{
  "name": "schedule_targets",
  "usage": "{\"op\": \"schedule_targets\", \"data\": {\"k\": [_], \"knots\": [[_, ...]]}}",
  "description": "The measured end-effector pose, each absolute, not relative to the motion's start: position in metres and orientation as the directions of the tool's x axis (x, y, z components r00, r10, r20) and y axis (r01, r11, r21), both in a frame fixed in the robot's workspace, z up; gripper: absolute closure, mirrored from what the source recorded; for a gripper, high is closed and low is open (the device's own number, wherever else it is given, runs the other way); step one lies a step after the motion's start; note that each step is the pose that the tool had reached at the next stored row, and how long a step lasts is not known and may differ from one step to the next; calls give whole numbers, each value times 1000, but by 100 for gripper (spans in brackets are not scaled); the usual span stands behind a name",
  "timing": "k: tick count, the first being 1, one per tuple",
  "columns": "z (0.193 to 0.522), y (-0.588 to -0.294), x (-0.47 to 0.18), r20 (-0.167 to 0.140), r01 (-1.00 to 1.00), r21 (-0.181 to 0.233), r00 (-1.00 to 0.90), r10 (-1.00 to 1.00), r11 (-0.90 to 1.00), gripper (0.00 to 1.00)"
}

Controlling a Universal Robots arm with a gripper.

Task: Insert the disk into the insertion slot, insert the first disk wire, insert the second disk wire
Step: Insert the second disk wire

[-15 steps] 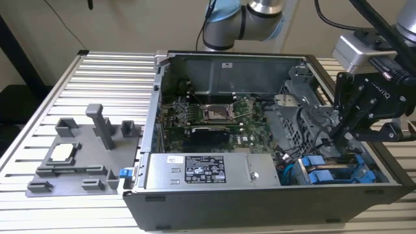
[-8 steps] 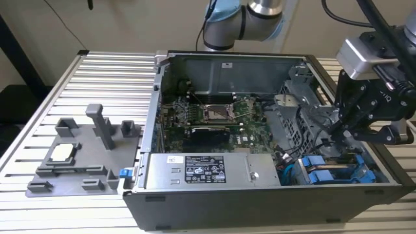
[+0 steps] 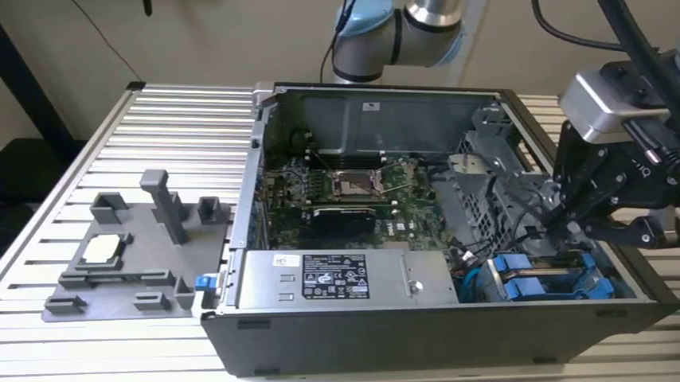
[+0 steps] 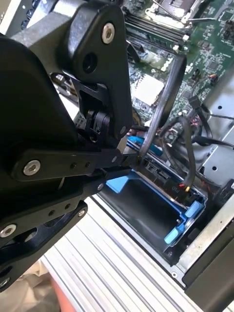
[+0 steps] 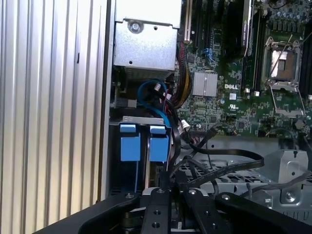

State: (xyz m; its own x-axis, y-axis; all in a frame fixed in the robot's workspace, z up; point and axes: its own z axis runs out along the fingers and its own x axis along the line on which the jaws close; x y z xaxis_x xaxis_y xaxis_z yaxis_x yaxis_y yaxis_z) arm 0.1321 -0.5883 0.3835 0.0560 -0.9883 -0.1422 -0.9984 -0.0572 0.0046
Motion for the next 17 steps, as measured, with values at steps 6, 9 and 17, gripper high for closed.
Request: {"op": "schedule_targets", "data": {"k": [6,9,17], "knots": [[380,-590,133,-146,-998,4,56,-988,-57,84],[379,-591,133,-146,-998,4,56,-988,-57,84],[373,-593,135,-151,-998,4,56,-987,-57,84]]}}
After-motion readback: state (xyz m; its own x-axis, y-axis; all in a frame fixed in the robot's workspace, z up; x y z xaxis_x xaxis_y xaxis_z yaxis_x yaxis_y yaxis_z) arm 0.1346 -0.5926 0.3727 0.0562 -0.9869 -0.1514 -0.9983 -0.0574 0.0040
